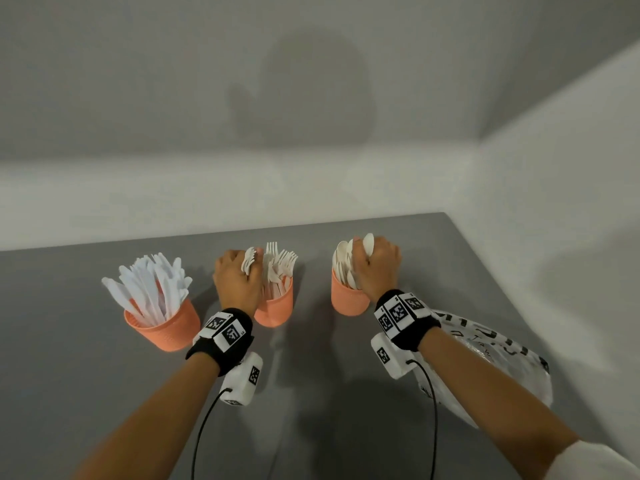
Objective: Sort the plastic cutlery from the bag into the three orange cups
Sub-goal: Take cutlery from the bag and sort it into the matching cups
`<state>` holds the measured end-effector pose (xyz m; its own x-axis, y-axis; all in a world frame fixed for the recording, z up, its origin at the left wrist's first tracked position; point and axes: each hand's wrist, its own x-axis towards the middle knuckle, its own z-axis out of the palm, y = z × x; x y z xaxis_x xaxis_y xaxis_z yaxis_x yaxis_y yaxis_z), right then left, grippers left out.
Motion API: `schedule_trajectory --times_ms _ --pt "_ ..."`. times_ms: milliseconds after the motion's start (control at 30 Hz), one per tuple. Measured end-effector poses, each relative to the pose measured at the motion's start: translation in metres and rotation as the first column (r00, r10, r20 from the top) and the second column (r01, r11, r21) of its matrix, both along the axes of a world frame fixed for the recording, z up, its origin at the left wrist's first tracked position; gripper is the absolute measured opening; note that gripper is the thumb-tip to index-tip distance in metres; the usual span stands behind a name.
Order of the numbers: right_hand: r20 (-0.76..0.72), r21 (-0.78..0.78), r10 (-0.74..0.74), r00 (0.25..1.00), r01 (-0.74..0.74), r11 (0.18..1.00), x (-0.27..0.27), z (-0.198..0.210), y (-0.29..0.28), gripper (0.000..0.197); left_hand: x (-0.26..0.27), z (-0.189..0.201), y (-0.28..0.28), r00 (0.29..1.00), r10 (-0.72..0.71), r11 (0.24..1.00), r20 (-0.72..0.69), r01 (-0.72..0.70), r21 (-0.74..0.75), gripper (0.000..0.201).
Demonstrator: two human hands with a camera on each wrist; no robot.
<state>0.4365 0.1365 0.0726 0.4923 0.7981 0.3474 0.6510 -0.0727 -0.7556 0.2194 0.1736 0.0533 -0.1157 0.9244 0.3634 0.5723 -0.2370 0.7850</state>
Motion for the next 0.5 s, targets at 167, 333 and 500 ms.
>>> schedule_trajectory --times_ms 167,333,500 --pt "-0.125 -0.031 0.095 0.988 -0.1 0.995 0.003 -0.003 0.001 0.023 -0.003 -0.003 0.003 0.988 -0.034 0.998 -0.152 0.041 0.048 0.048" --pt "-0.017 -0.07 0.239 0.971 -0.24 0.968 0.004 0.004 -0.001 0.05 -0.005 -0.005 0.005 0.965 -0.063 0.99 -0.254 0.092 0.103 0.023" --pt "0.419 -0.042 0.231 0.878 -0.235 0.971 0.002 0.0 0.008 0.033 -0.005 0.0 0.002 0.919 -0.16 0.972 -0.36 0.21 0.105 0.04"
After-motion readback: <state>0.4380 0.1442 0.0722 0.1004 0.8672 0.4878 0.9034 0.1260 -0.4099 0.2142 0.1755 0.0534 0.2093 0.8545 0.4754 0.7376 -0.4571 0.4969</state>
